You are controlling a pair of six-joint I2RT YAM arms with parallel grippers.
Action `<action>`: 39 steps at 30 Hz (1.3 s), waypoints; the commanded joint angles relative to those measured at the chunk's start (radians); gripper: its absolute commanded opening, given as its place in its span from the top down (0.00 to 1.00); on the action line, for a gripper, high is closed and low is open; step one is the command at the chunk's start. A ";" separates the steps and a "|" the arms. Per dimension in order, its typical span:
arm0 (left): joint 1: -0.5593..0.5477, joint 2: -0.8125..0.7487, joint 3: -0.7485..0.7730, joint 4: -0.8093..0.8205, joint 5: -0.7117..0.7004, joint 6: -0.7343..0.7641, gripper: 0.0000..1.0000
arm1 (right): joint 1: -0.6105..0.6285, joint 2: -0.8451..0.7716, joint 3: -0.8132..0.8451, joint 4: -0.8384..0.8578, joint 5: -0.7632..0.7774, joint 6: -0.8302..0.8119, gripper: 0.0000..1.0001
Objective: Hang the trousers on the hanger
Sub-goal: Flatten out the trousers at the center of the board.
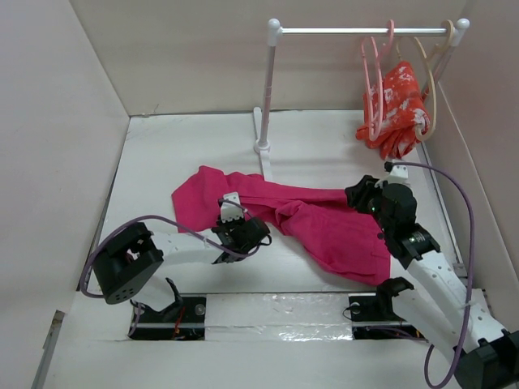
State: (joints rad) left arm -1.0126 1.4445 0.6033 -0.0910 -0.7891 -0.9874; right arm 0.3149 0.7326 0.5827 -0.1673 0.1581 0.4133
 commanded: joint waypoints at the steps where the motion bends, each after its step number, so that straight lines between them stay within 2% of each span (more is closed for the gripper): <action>1: -0.006 -0.030 0.052 -0.018 -0.062 -0.029 0.79 | 0.030 -0.001 -0.017 0.058 0.020 -0.016 0.50; 6: -0.021 -0.088 0.089 -0.142 -0.082 -0.062 0.83 | 0.073 0.037 -0.007 0.060 0.023 -0.022 0.50; 11: -0.021 -0.238 0.093 -0.234 -0.116 -0.063 0.84 | 0.136 0.071 0.006 0.058 0.018 -0.027 0.43; 12: -0.009 -0.266 0.099 -0.263 -0.117 -0.056 0.85 | 0.157 0.076 0.009 0.058 0.021 -0.027 0.43; 14: 0.023 -0.352 0.115 -0.276 -0.110 -0.002 0.95 | 0.182 0.091 0.016 0.057 0.020 -0.031 0.40; 15: 0.075 -0.386 0.113 -0.256 -0.107 0.022 1.00 | 0.196 0.103 0.020 0.057 0.018 -0.031 0.40; 17: 0.167 -0.481 0.090 -0.193 -0.047 0.084 1.00 | 0.243 0.113 0.025 0.063 0.020 -0.033 0.41; 18: 0.300 -0.511 0.078 -0.073 -0.004 0.178 1.00 | 0.259 0.120 0.028 0.064 0.029 -0.034 0.42; 21: 0.552 -0.561 0.093 0.126 0.218 0.275 1.00 | 0.315 0.134 0.048 0.060 0.049 -0.028 0.47; 22: 0.735 -0.521 0.122 0.141 0.279 0.270 1.00 | 0.329 0.139 0.055 0.052 0.054 -0.030 0.49; 23: 0.823 -0.488 0.203 0.146 0.409 0.251 1.00 | 0.357 0.142 0.062 0.037 0.063 -0.030 0.50; 24: 0.894 -0.446 0.243 0.164 0.462 0.239 1.00 | 0.369 0.143 0.069 0.032 0.081 -0.031 0.51; 25: 0.934 -0.344 0.294 0.174 0.494 0.233 1.00 | 0.378 0.145 0.072 0.028 0.089 -0.028 0.52; 26: 0.986 -0.284 0.434 0.165 0.502 0.242 1.00 | 0.388 0.146 0.074 0.020 0.092 -0.028 0.52; 27: 1.003 -0.213 0.520 0.110 0.502 0.269 1.00 | 0.404 0.146 0.077 0.015 0.098 -0.028 0.53; 28: 1.020 -0.071 0.618 0.061 0.487 0.326 1.00 | 0.405 0.145 0.077 0.006 0.100 -0.024 0.54; 29: 1.060 -0.005 0.811 -0.003 0.450 0.351 1.00 | 0.421 0.136 0.075 -0.009 0.103 -0.022 0.54; 30: 1.080 0.061 0.888 -0.113 0.429 0.372 1.00 | 0.443 0.128 0.069 -0.014 0.110 -0.022 0.54; 31: 1.106 0.164 0.961 -0.156 0.415 0.409 1.00 | 0.443 0.120 0.065 -0.018 0.112 -0.012 0.54; 32: 1.132 0.203 1.057 -0.195 0.424 0.420 0.93 | 0.457 0.111 0.060 -0.023 0.118 -0.010 0.54; 33: 1.185 0.241 1.087 -0.252 0.432 0.423 0.77 | 0.467 0.094 0.057 -0.027 0.121 -0.004 0.53; 36: 1.244 0.307 1.093 -0.268 0.455 0.429 0.54 | 0.467 0.071 0.054 -0.044 0.165 -0.002 0.50; 39: 1.244 0.268 0.982 -0.163 0.476 0.457 0.49 | 0.467 0.068 0.058 -0.061 0.250 0.005 0.53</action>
State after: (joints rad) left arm 0.2352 1.7691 1.6405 -0.2508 -0.3401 -0.5884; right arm 0.7757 0.8116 0.6155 -0.2157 0.2996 0.4080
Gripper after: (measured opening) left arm 0.502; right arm 0.477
